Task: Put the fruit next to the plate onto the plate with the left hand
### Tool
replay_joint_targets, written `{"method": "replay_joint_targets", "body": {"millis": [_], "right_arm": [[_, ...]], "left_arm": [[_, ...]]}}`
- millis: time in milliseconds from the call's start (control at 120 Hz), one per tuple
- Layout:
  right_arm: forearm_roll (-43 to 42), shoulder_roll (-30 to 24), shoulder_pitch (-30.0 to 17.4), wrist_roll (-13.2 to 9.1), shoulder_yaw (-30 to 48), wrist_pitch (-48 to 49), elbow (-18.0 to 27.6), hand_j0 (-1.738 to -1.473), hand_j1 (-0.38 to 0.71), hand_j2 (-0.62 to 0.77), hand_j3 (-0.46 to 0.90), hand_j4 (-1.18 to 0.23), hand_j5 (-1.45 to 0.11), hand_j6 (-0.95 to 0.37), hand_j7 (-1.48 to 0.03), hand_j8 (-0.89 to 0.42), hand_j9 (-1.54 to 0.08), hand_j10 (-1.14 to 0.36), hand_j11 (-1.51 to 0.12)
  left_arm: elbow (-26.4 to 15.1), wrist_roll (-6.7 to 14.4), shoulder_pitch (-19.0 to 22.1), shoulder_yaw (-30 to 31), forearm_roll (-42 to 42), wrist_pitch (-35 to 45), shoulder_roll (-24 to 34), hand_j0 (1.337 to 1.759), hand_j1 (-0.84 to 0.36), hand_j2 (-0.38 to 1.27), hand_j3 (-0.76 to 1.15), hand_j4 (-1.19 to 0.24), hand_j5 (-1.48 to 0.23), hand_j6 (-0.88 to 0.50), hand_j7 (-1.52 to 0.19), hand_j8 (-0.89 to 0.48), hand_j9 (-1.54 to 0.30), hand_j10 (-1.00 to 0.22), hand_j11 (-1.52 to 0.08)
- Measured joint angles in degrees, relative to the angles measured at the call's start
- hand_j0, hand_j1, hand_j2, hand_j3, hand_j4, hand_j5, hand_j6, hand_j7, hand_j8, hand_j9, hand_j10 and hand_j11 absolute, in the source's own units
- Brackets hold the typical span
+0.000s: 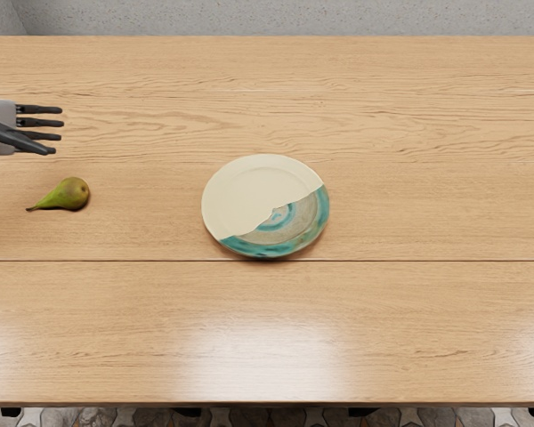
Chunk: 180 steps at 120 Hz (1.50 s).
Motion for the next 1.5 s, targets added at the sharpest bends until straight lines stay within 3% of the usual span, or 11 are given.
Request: {"method": "replay_joint_targets", "body": {"millis": [133,208,383,683,867,1183,1500], "right_arm": [[0.0,0.0,0.1,0.0,0.0,0.0,0.0,-1.658,-0.35,0.00,0.00,0.00,0.00,0.00,0.00,0.00,0.00,0.00,0.00],[-0.1,0.0,0.1,0.0,0.0,0.0,0.0,-1.658,-0.35,0.00,0.00,0.00,0.00,0.00,0.00,0.00,0.00,0.00,0.00],[-0.1,0.0,0.1,0.0,0.0,-0.1,0.0,-1.658,-0.35,0.00,0.00,0.00,0.00,0.00,0.00,0.00,0.00,0.00,0.00],[-0.1,0.0,0.1,0.0,0.0,-0.1,0.0,-1.658,-0.35,0.00,0.00,0.00,0.00,0.00,0.00,0.00,0.00,0.00,0.00],[-0.1,0.0,0.1,0.0,0.0,-0.1,0.0,-1.658,-0.35,0.00,0.00,0.00,0.00,0.00,0.00,0.00,0.00,0.00,0.00],[-0.1,0.0,0.1,0.0,0.0,-0.1,0.0,-1.658,-0.35,0.00,0.00,0.00,0.00,0.00,0.00,0.00,0.00,0.00,0.00],[-0.1,0.0,0.1,0.0,0.0,-0.1,0.0,-1.658,-0.35,0.00,0.00,0.00,0.00,0.00,0.00,0.00,0.00,0.00,0.00]], "left_arm": [[-0.1,0.0,-0.1,0.3,0.1,0.0,-0.1,1.658,0.35,0.00,0.00,0.00,0.00,0.00,0.00,0.00,0.00,0.00,0.00],[-0.2,0.0,-2.2,0.9,2.5,0.0,0.8,1.658,0.35,0.00,0.00,0.00,0.00,0.00,0.00,0.00,0.00,0.00,0.00],[-1.3,0.0,-6.2,1.4,18.3,0.0,0.4,1.658,0.35,0.00,0.00,0.00,0.00,0.00,0.00,0.00,0.00,0.00,0.00],[-18.0,0.0,-7.9,2.4,35.1,0.0,0.7,1.658,0.35,0.00,0.00,0.00,0.00,0.00,0.00,0.00,0.00,0.00,0.00],[-24.4,0.0,-4.6,2.6,42.7,0.0,0.5,1.658,0.35,0.00,0.00,0.00,0.00,0.00,0.00,0.00,0.00,0.00,0.00],[-27.1,0.0,-4.0,2.6,46.4,0.5,1.2,1.658,0.34,0.00,0.00,-0.01,-0.01,-0.01,-0.01,-0.01,-0.01,-0.01,-0.01],[-28.3,0.0,-1.7,2.8,49.1,15.4,0.7,1.658,0.34,0.00,0.00,-0.01,-0.01,-0.01,-0.01,-0.01,-0.01,-0.01,-0.01]]}}
